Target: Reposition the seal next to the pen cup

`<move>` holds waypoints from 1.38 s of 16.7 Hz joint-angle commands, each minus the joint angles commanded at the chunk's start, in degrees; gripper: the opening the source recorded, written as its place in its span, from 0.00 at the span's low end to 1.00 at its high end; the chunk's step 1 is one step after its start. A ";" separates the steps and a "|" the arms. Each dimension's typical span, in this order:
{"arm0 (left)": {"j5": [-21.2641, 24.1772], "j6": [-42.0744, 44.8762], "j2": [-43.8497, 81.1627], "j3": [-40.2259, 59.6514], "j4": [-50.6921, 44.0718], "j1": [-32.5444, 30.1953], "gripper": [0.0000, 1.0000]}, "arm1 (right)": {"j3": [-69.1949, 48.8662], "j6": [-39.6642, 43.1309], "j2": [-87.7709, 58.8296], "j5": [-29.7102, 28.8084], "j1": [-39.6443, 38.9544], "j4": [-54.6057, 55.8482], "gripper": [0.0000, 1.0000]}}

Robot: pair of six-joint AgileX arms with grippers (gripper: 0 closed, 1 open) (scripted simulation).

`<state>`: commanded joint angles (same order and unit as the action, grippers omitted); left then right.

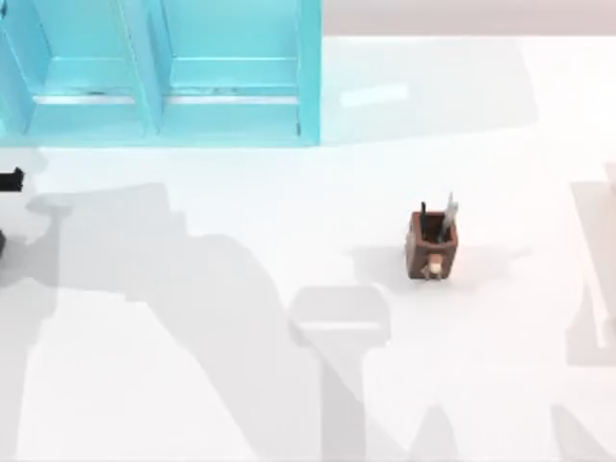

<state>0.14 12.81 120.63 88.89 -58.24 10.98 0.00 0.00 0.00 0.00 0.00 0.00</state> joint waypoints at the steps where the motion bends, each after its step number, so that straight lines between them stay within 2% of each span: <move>1: 0.00 -0.70 -0.06 0.74 -0.73 -0.71 0.00 | 0.00 0.00 0.00 0.00 0.00 0.00 1.00; 4: -0.01 -4.86 -0.36 6.24 -6.21 -5.03 0.00 | 0.00 0.00 0.00 0.00 0.00 0.00 1.00; 9: 0.01 -13.82 -1.50 19.23 -22.44 -13.89 0.00 | 0.00 0.00 0.00 0.00 0.00 0.00 1.00; 12: -0.01 -19.02 -2.88 25.42 -28.82 -18.97 0.00 | 0.00 0.00 0.00 0.00 0.00 0.00 1.00; 19: 0.04 -21.18 -2.36 27.61 -30.31 -21.02 0.00 | 0.00 0.00 0.00 0.00 0.00 0.00 1.00; 23: 0.12 -29.32 4.50 36.10 -32.22 -28.91 0.00 | 0.00 0.00 0.00 0.00 0.00 0.00 1.00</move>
<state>0.25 -16.51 125.13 124.98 -90.46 -17.92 0.00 0.00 0.00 0.00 0.00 0.00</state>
